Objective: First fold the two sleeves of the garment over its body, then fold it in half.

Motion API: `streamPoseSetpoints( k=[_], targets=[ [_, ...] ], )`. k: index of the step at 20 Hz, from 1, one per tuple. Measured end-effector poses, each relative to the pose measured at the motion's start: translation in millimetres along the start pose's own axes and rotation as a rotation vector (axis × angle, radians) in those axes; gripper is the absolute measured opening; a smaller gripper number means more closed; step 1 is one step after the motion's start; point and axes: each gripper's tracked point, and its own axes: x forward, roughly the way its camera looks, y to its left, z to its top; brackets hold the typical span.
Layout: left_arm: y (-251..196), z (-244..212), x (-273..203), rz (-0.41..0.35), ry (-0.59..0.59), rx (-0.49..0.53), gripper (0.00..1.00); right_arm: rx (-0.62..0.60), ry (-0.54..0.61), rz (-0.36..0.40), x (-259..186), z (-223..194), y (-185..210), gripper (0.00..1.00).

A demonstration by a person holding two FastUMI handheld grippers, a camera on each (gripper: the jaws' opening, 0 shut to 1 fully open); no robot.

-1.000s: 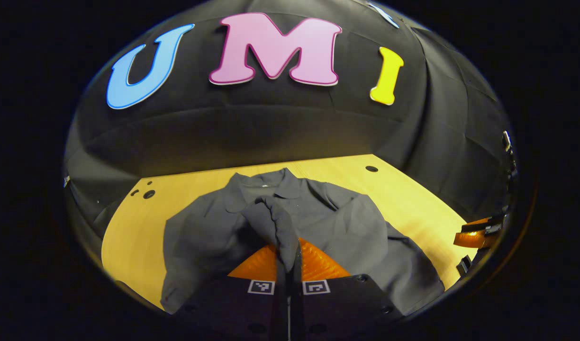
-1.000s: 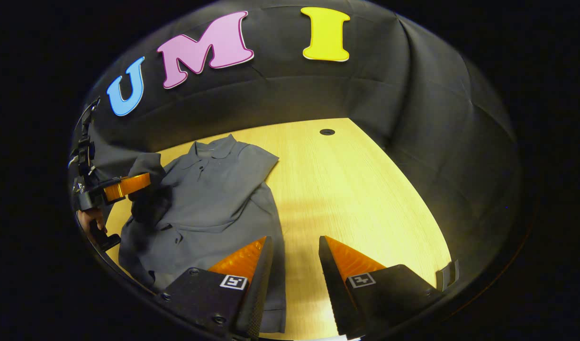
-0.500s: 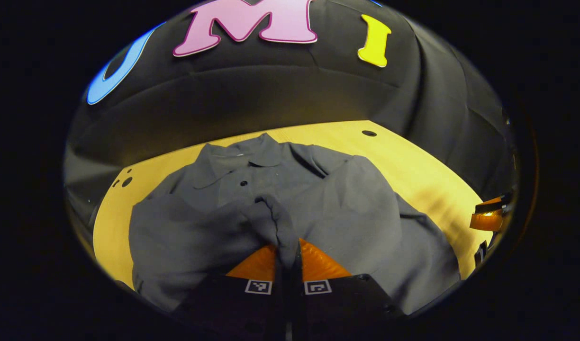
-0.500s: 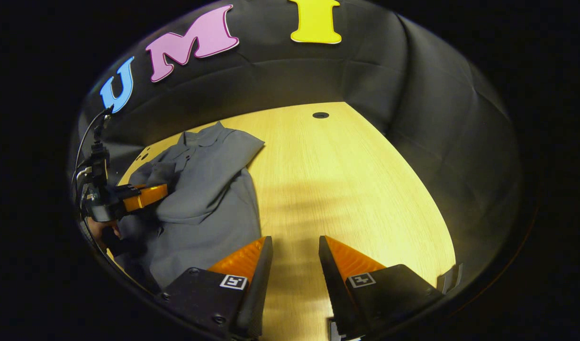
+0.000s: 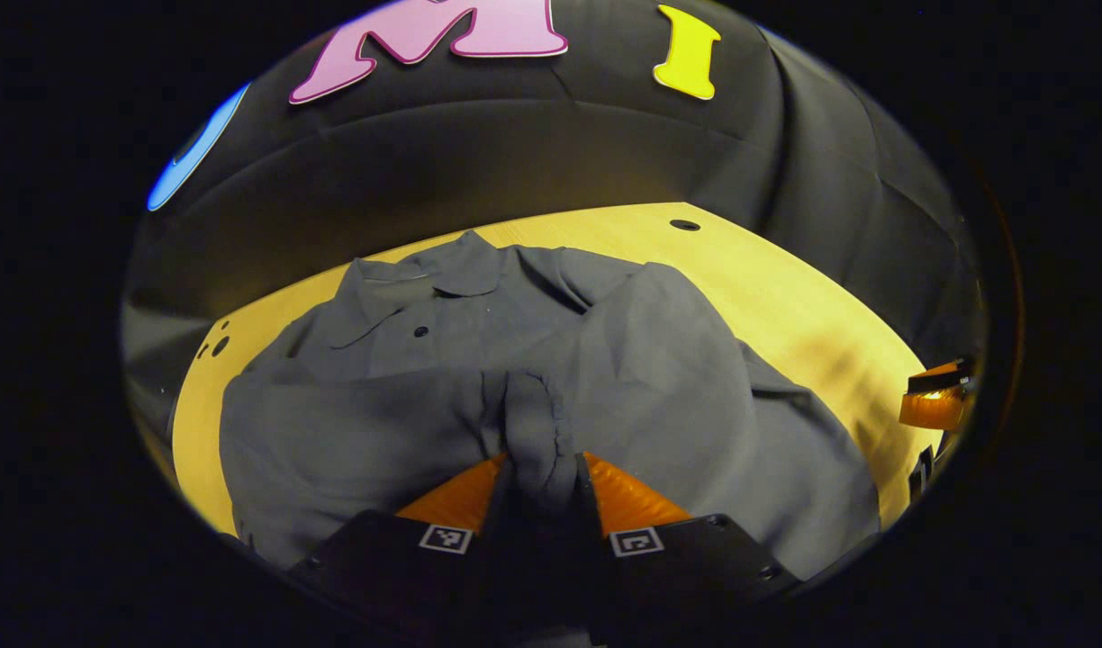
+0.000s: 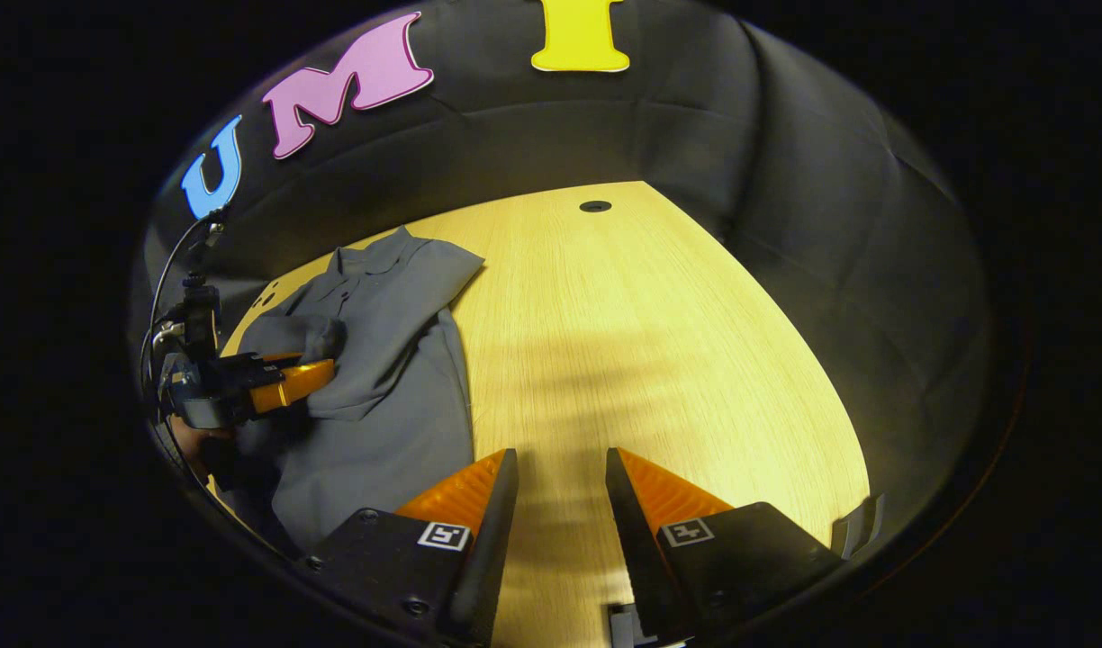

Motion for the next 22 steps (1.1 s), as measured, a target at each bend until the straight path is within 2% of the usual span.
streamPoseSetpoints(
  k=[1, 2, 3, 4, 7, 8, 9, 10, 11, 12, 13, 14, 15, 17, 18, 19, 20, 22],
  targets=[
    [-4.3, -2.1, -2.0, -0.017, 0.004, -0.008, 0.51, -0.001, -0.005, 0.001, -2.0, 1.0, 1.2, 0.62],
    [-7.4, -2.3, -4.6, -0.035, 0.007, -0.015, 0.63, -0.002, -0.011, 0.003, -4.8, 1.0, 3.4, 0.62],
    [-11.3, -2.8, -7.3, -0.051, 0.007, -0.021, 0.62, -0.003, -0.016, 0.004, -7.8, 0.9, 5.5, 0.50],
    [-17.2, -0.8, -9.4, -0.075, 0.001, -0.032, 0.65, -0.003, -0.019, 0.008, -10.7, -0.3, 8.5, 0.62],
    [-33.1, 9.6, -29.6, -0.158, -0.048, -0.081, 0.87, -0.001, -0.026, 0.019, -21.2, -2.4, 19.5, 0.62],
    [-39.3, 15.6, -40.0, -0.183, -0.069, -0.090, 0.91, -0.001, -0.029, 0.022, -24.2, -3.1, 23.1, 0.62],
    [-43.3, 19.7, -50.9, -0.207, -0.090, -0.095, 0.91, -0.002, -0.030, 0.027, -28.1, -3.8, 27.4, 0.51],
    [-46.7, 22.9, -62.7, -0.230, -0.109, -0.096, 0.96, -0.006, -0.031, 0.031, -32.8, -5.6, 32.4, 0.62],
    [-48.2, 23.9, -73.3, -0.251, -0.127, -0.098, 0.96, -0.011, -0.030, 0.037, -36.2, -7.1, 37.4, 0.62],
    [-46.6, 25.0, -86.9, -0.257, -0.143, -0.100, 0.96, -0.018, -0.027, 0.044, -40.6, -10.1, 42.6, 0.51],
    [-41.3, 22.2, -102.8, -0.259, -0.156, -0.099, 0.96, -0.024, -0.026, 0.051, -45.0, -12.7, 48.2, 0.62],
    [-35.1, 17.9, -115.0, -0.256, -0.162, -0.096, 0.96, -0.029, -0.023, 0.061, -49.5, -16.5, 53.2, 0.51],
    [-26.0, 11.7, -128.7, -0.245, -0.168, -0.097, 0.96, -0.033, -0.014, 0.066, -53.5, -21.9, 57.5, 0.64],
    [-4.0, -3.0, -150.1, -0.219, -0.175, -0.108, 0.96, -0.040, 0.001, 0.072, -59.7, -34.2, 66.0, 0.70],
    [9.3, -12.5, -160.2, -0.200, -0.173, -0.114, 0.96, -0.042, 0.007, 0.074, -63.3, -40.4, 70.5, 0.70],
    [23.5, -23.3, -169.0, -0.181, -0.164, -0.122, 0.96, -0.043, 0.015, 0.074, -66.3, -47.0, 74.9, 0.60],
    [39.1, -36.0, -177.5, -0.156, -0.145, -0.134, 0.96, -0.044, 0.022, 0.074, -70.0, -53.1, 79.0, 0.74],
    [70.5, -61.7, -194.3, -0.097, -0.114, -0.164, 0.96, -0.047, 0.035, 0.068, -74.4, -64.7, 85.4, 0.82]
  ],
)
